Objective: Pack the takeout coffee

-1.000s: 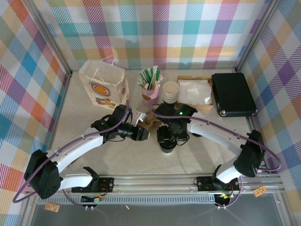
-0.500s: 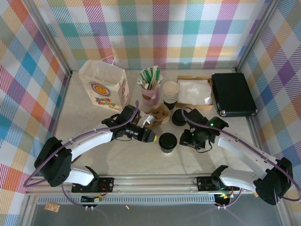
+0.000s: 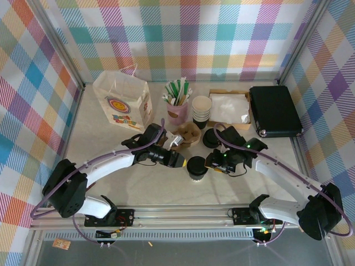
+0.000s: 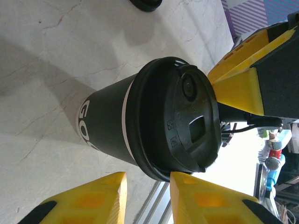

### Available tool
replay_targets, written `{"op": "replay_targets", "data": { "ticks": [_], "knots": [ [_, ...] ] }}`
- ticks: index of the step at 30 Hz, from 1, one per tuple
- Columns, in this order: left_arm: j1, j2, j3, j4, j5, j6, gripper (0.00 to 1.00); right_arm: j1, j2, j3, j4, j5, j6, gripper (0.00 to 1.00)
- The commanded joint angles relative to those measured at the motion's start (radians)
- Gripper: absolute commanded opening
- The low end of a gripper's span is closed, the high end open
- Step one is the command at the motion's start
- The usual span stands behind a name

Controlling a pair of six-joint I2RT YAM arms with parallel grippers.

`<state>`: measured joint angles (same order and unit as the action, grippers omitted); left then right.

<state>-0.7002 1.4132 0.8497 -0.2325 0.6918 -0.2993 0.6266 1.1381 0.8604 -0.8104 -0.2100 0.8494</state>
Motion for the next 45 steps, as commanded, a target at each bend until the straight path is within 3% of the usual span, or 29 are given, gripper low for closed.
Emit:
{"op": "replay_targets", "data": {
  "ticks": [1,45],
  "knots": [
    [-0.015,0.026,0.036,0.004,0.036,-0.007,0.30,-0.010,0.008,-0.014,0.023,-0.037,-0.010,0.42],
    [-0.025,0.090,-0.002,0.004,-0.003,-0.004,0.22,-0.038,0.035,-0.103,0.042,-0.081,-0.022,0.41]
  ]
}}
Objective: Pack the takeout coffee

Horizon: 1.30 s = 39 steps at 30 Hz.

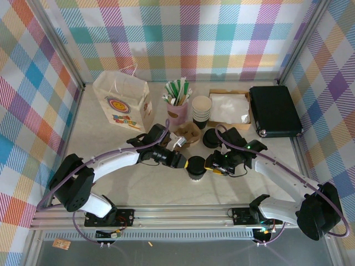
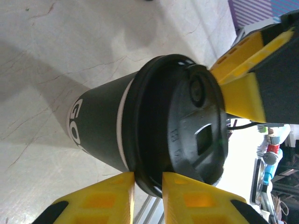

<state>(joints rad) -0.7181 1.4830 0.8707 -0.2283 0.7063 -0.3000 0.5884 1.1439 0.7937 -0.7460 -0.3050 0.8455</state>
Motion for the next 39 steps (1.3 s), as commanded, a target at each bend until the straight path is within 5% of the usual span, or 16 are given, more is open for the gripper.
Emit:
{"op": "replay_targets", "data": {
  "ticks": [1,39],
  "knots": [
    [-0.007,0.021,-0.024,0.001,-0.018,-0.006,0.21,0.000,0.031,-0.036,-0.021,0.012,-0.021,0.41],
    [0.007,0.038,-0.176,0.063,-0.025,-0.028,0.18,-0.035,0.028,-0.111,-0.030,-0.031,-0.016,0.40]
  ]
}}
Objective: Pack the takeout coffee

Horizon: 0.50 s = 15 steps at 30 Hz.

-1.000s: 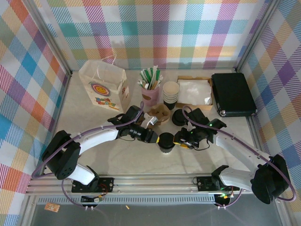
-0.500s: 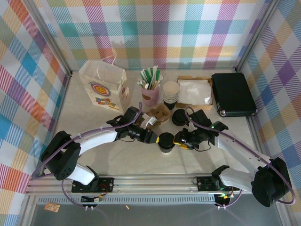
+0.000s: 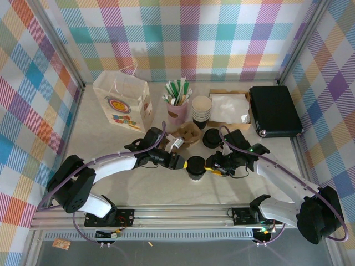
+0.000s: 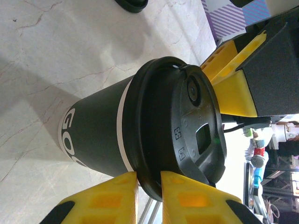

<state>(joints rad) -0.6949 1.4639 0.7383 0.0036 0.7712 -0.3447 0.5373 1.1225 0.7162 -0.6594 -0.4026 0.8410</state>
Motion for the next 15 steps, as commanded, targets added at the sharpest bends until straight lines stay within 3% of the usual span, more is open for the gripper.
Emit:
{"op": "replay_targets", "data": {
  "ticks": [1,15],
  "knots": [
    [-0.016,0.048,-0.029,-0.181,-0.093,0.022,0.18,0.017,0.051,-0.018,-0.125,0.068,-0.020,0.40],
    [-0.018,-0.008,0.201,-0.270,-0.097,0.050,0.21,0.016,0.100,0.186,-0.161,0.059,-0.090,0.41]
  ]
}}
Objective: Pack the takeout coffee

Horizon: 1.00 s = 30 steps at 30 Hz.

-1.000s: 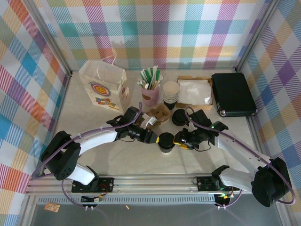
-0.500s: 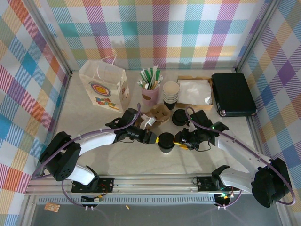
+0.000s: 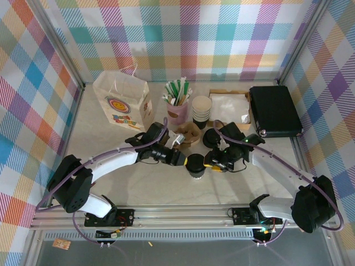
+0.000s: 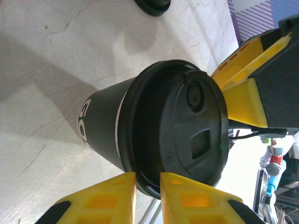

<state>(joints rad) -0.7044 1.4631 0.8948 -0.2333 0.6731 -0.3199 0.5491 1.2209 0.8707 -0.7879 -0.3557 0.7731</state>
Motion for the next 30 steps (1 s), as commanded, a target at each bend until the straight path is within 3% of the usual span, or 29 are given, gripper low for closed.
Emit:
{"op": "replay_targets", "data": {
  "ticks": [1,19,30],
  "knots": [
    [-0.009,-0.012,0.050,-0.036,0.001,0.026,0.21,0.005,0.002,0.034,-0.035,0.009,-0.027,0.41],
    [-0.010,-0.017,0.102,-0.112,-0.021,0.062,0.22,0.003,-0.116,-0.078,-0.016,0.054,-0.001,0.55],
    [-0.014,-0.020,0.136,-0.141,-0.033,0.067,0.22,-0.006,-0.195,-0.153,0.000,0.064,0.038,0.59]
  ]
}}
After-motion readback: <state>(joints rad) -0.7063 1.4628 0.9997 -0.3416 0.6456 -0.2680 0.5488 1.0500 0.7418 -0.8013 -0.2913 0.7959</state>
